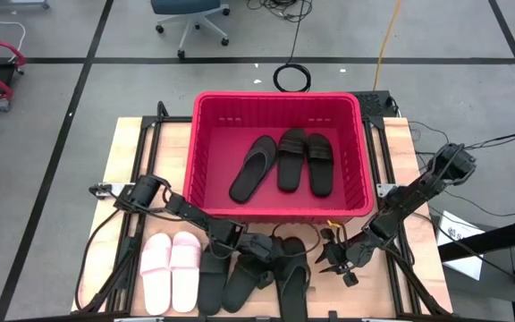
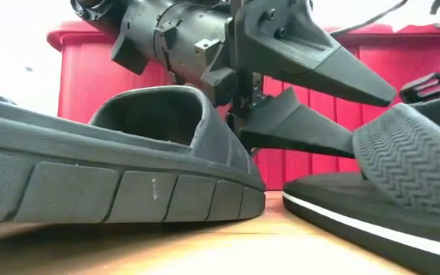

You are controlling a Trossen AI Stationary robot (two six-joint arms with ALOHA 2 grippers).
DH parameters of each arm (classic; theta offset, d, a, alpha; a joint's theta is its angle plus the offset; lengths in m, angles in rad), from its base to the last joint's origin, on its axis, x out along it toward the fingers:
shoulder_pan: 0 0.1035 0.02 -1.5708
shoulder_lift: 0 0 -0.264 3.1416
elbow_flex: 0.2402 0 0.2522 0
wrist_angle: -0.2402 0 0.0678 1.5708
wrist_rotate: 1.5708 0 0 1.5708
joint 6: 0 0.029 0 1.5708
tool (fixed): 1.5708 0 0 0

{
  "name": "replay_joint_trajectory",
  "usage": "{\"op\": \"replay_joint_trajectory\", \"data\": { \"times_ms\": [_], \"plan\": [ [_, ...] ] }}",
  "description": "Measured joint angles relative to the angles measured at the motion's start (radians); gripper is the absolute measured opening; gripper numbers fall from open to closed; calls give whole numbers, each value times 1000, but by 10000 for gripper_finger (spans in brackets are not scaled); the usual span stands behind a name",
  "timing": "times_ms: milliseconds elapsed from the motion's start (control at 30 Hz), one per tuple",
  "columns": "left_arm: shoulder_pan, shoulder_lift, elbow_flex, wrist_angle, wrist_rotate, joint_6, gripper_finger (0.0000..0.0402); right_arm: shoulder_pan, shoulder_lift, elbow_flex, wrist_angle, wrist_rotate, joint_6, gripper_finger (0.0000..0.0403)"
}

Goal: Pick and place slides into bin
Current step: Put the black slipper into the red bin

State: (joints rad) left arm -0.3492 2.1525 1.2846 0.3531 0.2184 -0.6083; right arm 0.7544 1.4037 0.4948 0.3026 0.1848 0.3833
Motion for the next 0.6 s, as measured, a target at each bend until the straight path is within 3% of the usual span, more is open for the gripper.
{"op": "replay_joint_trajectory", "data": {
  "times_ms": [367, 600],
  "plan": [
    [-4, 15, 1, 17, -13, -21, 173, -21, 147, 0, 281, -5, -189, 130],
    [-5, 27, 2, 26, -17, -30, 173, -49, 149, 0, 291, -4, -249, 130]
  ]
}}
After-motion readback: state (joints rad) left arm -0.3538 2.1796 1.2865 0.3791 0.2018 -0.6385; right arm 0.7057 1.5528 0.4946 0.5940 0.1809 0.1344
